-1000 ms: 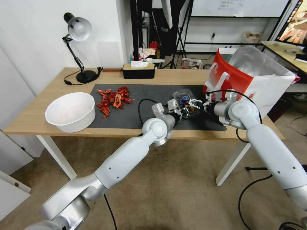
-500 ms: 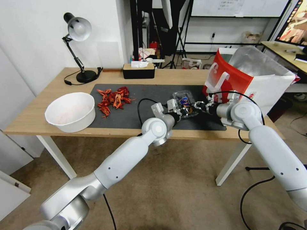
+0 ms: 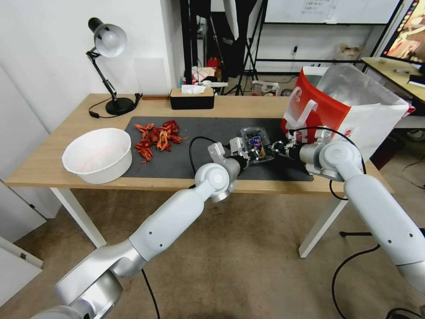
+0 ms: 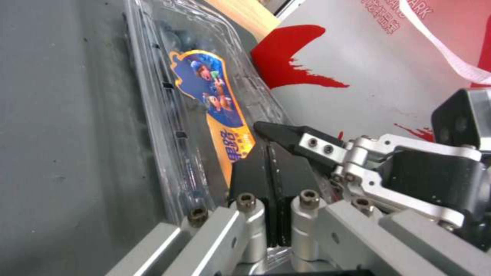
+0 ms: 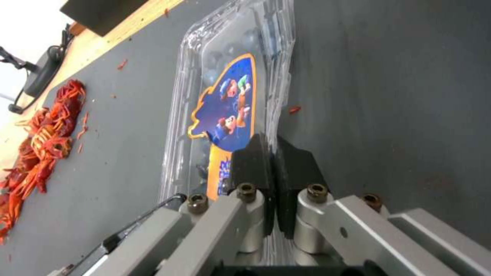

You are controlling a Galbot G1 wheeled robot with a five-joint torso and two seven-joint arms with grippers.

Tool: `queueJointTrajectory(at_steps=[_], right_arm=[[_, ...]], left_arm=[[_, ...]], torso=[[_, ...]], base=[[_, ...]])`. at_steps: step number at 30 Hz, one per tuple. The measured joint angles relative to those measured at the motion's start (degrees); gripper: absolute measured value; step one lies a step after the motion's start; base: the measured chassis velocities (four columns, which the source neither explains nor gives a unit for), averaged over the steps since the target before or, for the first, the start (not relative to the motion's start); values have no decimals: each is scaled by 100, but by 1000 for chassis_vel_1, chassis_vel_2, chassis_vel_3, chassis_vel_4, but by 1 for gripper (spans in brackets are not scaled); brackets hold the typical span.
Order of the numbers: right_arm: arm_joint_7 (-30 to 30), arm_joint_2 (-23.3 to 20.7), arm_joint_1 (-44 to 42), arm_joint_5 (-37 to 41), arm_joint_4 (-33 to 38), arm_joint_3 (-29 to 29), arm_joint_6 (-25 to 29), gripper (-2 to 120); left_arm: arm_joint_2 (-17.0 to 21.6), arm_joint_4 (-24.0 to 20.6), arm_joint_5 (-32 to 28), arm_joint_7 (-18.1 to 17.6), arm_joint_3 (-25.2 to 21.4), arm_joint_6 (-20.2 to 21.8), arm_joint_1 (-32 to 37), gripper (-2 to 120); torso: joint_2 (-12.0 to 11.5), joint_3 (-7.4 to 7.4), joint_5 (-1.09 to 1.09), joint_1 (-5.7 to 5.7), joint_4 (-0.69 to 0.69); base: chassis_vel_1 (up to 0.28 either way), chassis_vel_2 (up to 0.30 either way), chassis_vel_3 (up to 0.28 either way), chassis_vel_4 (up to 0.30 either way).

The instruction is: Close the takeout container lid, then place the container into the takeout bag.

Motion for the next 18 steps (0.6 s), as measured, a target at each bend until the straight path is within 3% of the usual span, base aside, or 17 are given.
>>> queueJointTrajectory(at_steps=[11,15,18], right_arm=[[34,5,-47,14,13,130,7,0],[34,-5,-68,22,38,176,8,0],[12,1,-119,30,82,211,8,0]], left_arm=[[146,-182,88,52,-126,-23,52,0],[320,-423,172,57,-205,-27,105,0],[678,-873,592,163,-305,-167,285,0]], torso=[[0,0,0,0,0],[0,0,-1,0,-1],[0,0,-1,0,0]], base=[[0,0,0,0],[0,0,0,0],[0,0,0,0]])
